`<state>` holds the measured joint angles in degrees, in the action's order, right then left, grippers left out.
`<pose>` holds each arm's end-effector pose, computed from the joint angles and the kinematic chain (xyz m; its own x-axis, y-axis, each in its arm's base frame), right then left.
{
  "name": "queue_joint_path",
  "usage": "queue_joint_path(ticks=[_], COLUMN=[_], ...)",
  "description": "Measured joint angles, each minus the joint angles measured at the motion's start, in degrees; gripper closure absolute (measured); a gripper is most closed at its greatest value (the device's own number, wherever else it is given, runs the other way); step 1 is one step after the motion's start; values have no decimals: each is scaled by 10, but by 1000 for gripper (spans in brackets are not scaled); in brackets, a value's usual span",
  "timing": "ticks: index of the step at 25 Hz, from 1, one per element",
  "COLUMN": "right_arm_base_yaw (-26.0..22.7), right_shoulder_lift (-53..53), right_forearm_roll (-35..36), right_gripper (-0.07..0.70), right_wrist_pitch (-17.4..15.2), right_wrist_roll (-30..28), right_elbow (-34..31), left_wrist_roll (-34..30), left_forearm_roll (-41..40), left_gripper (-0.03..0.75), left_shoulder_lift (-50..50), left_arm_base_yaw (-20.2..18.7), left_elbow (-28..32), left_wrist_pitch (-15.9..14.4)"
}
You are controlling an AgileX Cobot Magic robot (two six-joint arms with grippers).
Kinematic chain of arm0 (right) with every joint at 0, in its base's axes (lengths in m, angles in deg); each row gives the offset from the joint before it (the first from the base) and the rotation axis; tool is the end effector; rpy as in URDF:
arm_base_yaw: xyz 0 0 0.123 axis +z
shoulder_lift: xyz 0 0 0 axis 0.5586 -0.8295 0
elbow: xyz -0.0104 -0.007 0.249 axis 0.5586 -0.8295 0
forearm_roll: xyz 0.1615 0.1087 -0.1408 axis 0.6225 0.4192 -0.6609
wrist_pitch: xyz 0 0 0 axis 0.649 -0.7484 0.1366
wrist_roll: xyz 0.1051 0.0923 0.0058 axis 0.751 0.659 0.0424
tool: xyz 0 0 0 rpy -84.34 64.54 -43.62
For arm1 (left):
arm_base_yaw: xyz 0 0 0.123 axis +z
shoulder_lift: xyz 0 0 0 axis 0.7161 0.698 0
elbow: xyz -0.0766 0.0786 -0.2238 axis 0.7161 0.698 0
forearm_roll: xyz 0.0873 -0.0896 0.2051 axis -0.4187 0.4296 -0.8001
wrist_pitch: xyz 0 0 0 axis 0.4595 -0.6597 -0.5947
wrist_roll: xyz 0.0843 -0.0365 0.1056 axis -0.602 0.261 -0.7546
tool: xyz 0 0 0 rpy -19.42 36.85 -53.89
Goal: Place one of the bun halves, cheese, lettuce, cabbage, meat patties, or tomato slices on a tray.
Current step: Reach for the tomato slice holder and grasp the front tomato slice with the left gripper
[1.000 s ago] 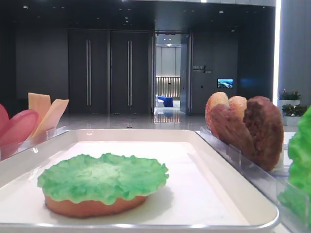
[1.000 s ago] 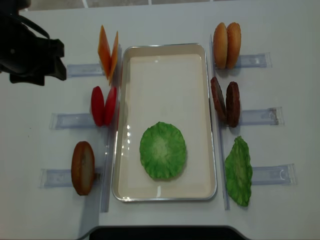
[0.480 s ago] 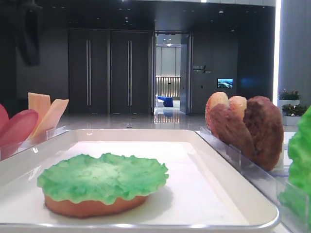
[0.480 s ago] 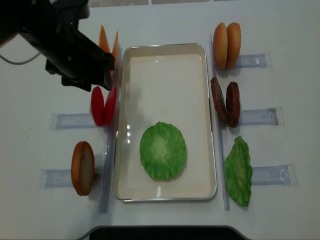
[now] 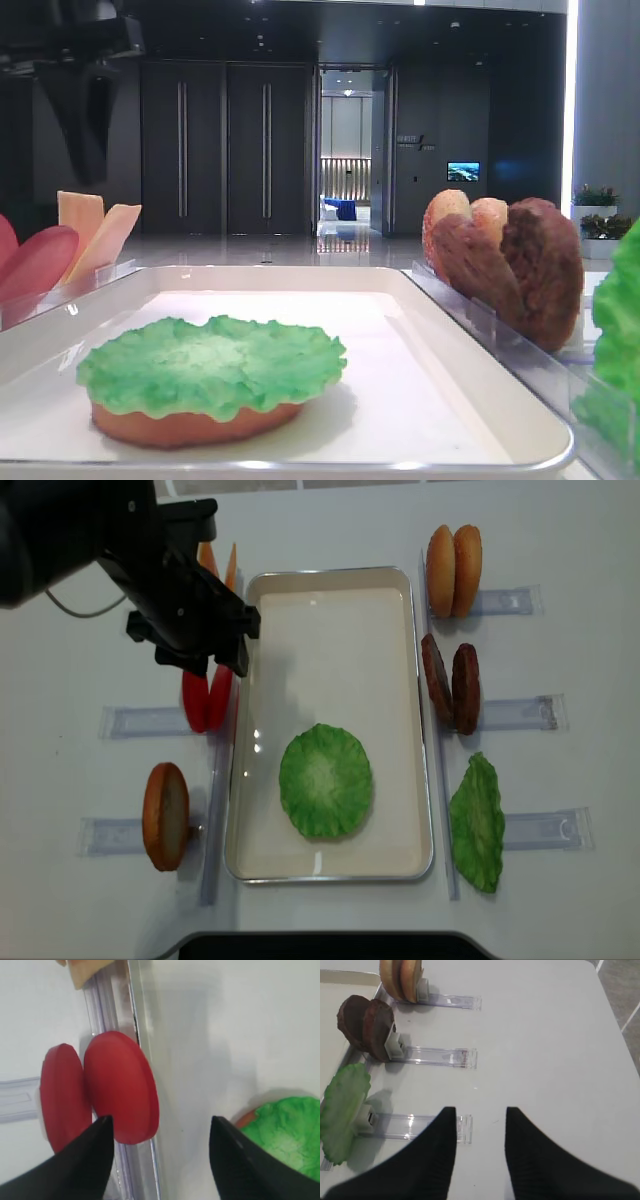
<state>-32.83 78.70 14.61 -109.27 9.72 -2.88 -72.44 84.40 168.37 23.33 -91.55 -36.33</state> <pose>0.0577 0.0103 0.2428 -0.4961 -0.1145 -0.8607 -0.1286 0.9900 -0.0576 0.3017 -0.1284 0.1544 -0.9667 0.0694 -0.2462 0.0979 0.9896 -0.1055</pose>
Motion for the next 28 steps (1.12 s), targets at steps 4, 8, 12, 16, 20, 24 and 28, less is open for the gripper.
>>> queue_joint_path(ticks=[4, 8, 12, 16, 20, 24, 28], right_arm_base_yaw=[0, 0, 0, 0, 0, 0, 0], right_shoulder_lift=[0, 0, 0, 0, 0, 0, 0], right_forearm_roll=[0, 0, 0, 0, 0, 0, 0], right_gripper=[397, 397, 397, 397, 397, 397, 397], right_wrist_pitch=[0, 0, 0, 0, 0, 0, 0], right_wrist_roll=[0, 0, 0, 0, 0, 0, 0], right_elbow=[0, 0, 0, 0, 0, 0, 0], left_wrist_roll=[1, 2, 2, 2, 2, 2, 2], left_forearm_roll=[-3, -4, -6, -7, -7, -7, -7], left_gripper=[254, 256, 260, 260, 260, 261, 262], left_shoulder_lift=[16, 29, 40, 57, 69, 70, 70], left_arm_base_yaw=[0, 0, 0, 0, 0, 0, 0], left_elbow=[0, 0, 0, -1, -1, -1, -1], left_wrist_pitch=[10, 17, 22, 22, 23, 23, 23])
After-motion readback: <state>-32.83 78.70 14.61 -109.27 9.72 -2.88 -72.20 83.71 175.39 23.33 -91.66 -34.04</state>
